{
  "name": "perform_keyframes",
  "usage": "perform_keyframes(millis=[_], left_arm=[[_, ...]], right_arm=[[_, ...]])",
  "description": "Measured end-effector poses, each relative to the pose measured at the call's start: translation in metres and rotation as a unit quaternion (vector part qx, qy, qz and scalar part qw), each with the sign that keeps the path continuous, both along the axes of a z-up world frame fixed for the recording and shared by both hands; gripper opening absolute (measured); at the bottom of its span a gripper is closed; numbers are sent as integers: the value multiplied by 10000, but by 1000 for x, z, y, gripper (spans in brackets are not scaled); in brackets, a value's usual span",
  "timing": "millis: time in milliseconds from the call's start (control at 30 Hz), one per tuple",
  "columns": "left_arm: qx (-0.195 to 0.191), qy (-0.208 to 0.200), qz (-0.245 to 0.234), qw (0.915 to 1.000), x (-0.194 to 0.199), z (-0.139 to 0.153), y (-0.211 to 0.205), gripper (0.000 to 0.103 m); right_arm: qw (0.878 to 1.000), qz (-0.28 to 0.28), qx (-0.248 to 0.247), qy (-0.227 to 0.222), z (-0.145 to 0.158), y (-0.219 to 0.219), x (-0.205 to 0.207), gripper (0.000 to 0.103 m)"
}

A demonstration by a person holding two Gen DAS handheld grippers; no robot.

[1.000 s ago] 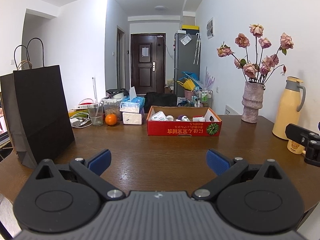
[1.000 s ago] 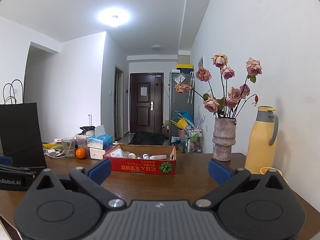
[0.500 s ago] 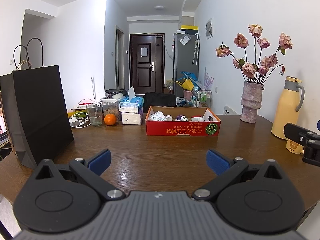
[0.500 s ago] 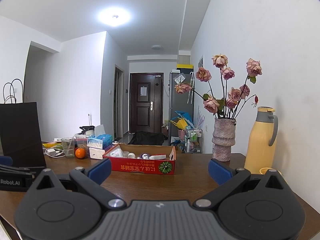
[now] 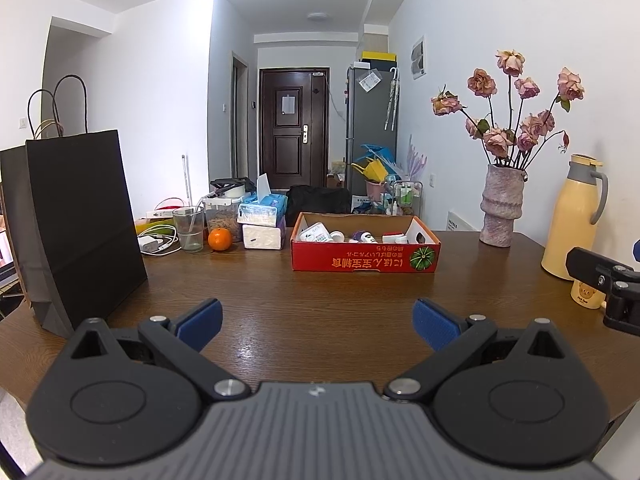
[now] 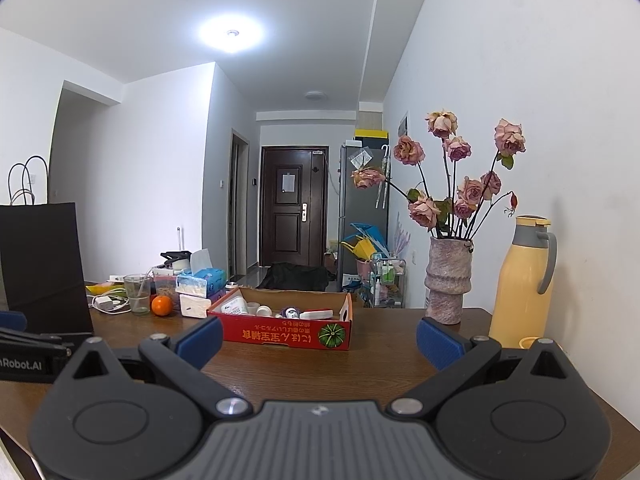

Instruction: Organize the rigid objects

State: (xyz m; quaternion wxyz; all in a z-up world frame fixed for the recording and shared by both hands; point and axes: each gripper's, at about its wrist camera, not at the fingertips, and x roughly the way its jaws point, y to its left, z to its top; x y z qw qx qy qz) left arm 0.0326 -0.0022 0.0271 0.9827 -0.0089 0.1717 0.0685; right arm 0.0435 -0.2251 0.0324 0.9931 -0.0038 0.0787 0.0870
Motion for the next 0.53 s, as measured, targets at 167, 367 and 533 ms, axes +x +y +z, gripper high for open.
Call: perform_keyframes(millis=[167,367,533], left_arm=[[10,6,16,10000,0,0,0,103],[-6,6,19,10000,0,0,1,103],[-12,6,18,10000,1,-1,1,103]], right_arm=[[10000,6,-9,14,0,0,0,103],[10000,12,-33,34,-1,2,0,103],[10000,15,-41,48,-1,2,2,103]])
